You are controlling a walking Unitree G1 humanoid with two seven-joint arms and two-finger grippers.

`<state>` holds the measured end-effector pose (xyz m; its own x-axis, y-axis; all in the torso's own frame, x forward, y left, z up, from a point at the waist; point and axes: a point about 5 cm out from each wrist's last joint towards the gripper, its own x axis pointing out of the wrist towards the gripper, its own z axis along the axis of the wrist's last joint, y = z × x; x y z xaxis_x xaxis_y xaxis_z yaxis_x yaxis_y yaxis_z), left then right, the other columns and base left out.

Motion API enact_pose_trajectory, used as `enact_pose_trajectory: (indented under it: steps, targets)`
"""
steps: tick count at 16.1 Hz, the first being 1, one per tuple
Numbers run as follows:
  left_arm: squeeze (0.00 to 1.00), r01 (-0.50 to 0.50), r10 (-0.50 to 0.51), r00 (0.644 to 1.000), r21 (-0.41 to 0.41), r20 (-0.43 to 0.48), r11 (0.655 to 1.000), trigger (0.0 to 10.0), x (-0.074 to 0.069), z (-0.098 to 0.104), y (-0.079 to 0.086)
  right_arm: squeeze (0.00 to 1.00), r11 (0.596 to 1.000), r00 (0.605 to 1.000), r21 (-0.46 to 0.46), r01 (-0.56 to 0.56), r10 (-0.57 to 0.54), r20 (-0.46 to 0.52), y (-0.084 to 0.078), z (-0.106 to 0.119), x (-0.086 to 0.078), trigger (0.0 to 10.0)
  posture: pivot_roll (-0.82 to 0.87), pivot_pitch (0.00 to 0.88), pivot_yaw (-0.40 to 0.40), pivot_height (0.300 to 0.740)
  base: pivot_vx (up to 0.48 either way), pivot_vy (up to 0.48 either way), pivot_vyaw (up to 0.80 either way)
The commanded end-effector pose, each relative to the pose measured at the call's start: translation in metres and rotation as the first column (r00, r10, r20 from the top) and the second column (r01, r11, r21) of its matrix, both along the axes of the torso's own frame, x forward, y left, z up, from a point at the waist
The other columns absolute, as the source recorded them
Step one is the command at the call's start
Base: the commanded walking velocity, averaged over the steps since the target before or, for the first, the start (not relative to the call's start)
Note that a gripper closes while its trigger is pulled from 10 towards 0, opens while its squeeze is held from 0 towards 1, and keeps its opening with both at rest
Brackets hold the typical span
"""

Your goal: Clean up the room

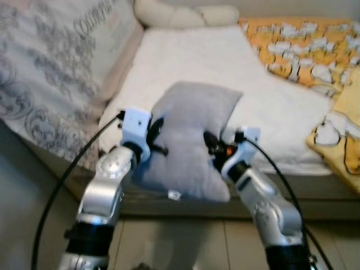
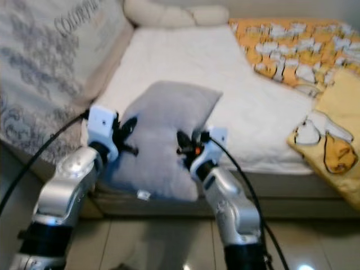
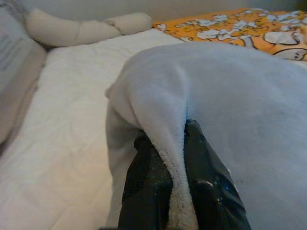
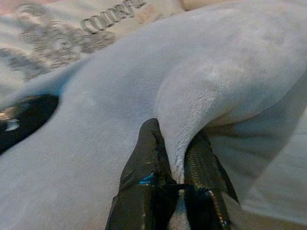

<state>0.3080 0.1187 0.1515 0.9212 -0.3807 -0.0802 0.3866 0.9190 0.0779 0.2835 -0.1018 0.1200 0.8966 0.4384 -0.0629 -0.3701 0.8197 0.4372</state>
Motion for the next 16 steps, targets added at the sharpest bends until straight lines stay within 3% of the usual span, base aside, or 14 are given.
enact_pose_trajectory:
  steps: [1, 5, 7, 11, 16]
  targets:
    - [0.00, -0.037, 0.036, 0.999, 0.007, 0.032, 0.999, 10.0, 0.003, 0.007, 0.009, 0.00, 1.000, 0.999, 0.008, -0.023, 0.022, 0.043, 0.006, 0.007, 0.001, 10.0, -0.03, 0.000, 0.049, 0.740, 0.412, 0.000, 0.59]
    - [0.00, -0.034, 0.034, 0.999, 0.014, 0.026, 0.999, 10.0, 0.004, 0.008, 0.014, 0.00, 1.000, 0.998, 0.015, -0.027, 0.026, 0.049, 0.003, 0.008, 0.000, 10.0, -0.03, 0.000, 0.063, 0.740, 0.416, 0.000, 0.00]
    - [0.00, -0.040, 0.040, 0.999, 0.012, 0.023, 0.999, 10.0, 0.003, 0.007, 0.015, 0.00, 0.999, 0.998, -0.025, -0.035, 0.036, 0.060, 0.001, 0.006, 0.000, 10.0, -0.03, 0.000, 0.055, 0.740, 0.414, 0.000, 0.00]
    - [0.00, -0.059, 0.059, 0.998, 0.011, 0.021, 0.998, 10.0, 0.000, 0.006, 0.019, 0.00, 0.996, 0.994, -0.042, -0.077, 0.080, 0.071, 0.010, 0.008, 0.002, 10.0, -0.01, 0.000, 0.036, 0.740, 0.416, 0.000, 0.75]
    - [0.00, -0.073, 0.072, 0.997, 0.022, 0.019, 0.997, 10.0, -0.002, 0.003, 0.023, 0.00, 0.995, 0.994, -0.036, -0.097, 0.099, 0.042, 0.012, 0.001, 0.003, 10.0, 0.00, 0.000, 0.023, 0.740, 0.416, 0.000, 0.00]
